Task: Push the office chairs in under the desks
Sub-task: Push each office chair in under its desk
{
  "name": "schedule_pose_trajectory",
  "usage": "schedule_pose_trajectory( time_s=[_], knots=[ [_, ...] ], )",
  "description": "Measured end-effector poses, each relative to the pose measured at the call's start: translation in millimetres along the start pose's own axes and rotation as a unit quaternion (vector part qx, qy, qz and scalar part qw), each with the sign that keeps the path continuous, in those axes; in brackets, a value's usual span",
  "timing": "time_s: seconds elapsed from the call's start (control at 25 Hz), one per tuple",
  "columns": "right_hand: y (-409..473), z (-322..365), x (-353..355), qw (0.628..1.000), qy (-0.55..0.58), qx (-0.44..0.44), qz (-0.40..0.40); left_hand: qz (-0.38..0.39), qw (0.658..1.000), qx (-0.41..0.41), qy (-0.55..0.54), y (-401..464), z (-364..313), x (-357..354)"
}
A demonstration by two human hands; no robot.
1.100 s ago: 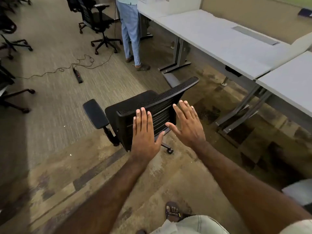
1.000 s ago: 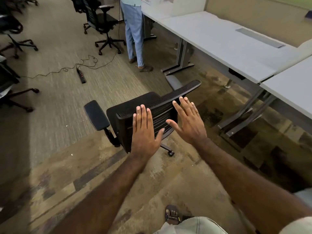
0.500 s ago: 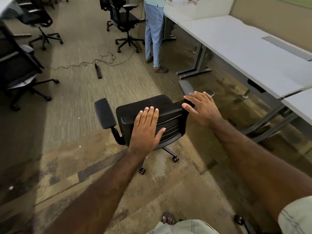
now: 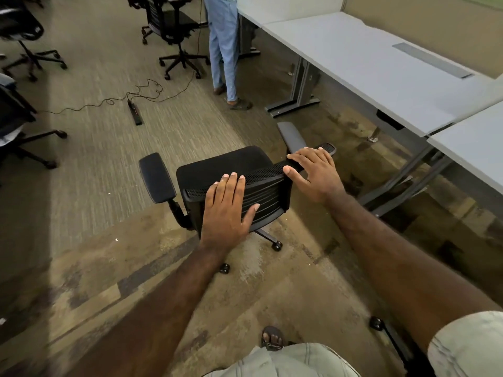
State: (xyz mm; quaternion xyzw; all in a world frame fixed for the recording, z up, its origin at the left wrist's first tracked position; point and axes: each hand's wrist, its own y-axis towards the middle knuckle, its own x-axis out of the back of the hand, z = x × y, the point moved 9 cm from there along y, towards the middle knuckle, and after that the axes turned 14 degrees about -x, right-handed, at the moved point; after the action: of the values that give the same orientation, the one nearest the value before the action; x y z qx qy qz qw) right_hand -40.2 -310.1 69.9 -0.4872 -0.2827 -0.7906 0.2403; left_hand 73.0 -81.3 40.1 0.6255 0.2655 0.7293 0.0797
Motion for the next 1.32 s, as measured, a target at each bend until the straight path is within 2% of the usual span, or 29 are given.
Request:
schedule_pose_trajectory(
  time_s=[0.52, 0.68, 0.92, 1.32],
  knots=[
    [-97, 51, -10, 0.997, 0.007, -0.051, -0.056, -0.070, 0.997, -0.026, -0.038, -62, 46, 41],
    [-140, 78, -8, 0.992, -0.007, -0.050, -0.113, -0.077, 0.996, -0.021, -0.036, -86, 60, 54],
    [-188, 106, -14, 0.985, -0.006, -0.052, -0.163, -0.142, 0.988, -0.057, -0.027, -116, 78, 74],
    [-161, 96, -15, 0.979, -0.008, -0.057, -0.197, -0.227, 0.969, -0.098, -0.002, -82, 90, 53]
  ],
)
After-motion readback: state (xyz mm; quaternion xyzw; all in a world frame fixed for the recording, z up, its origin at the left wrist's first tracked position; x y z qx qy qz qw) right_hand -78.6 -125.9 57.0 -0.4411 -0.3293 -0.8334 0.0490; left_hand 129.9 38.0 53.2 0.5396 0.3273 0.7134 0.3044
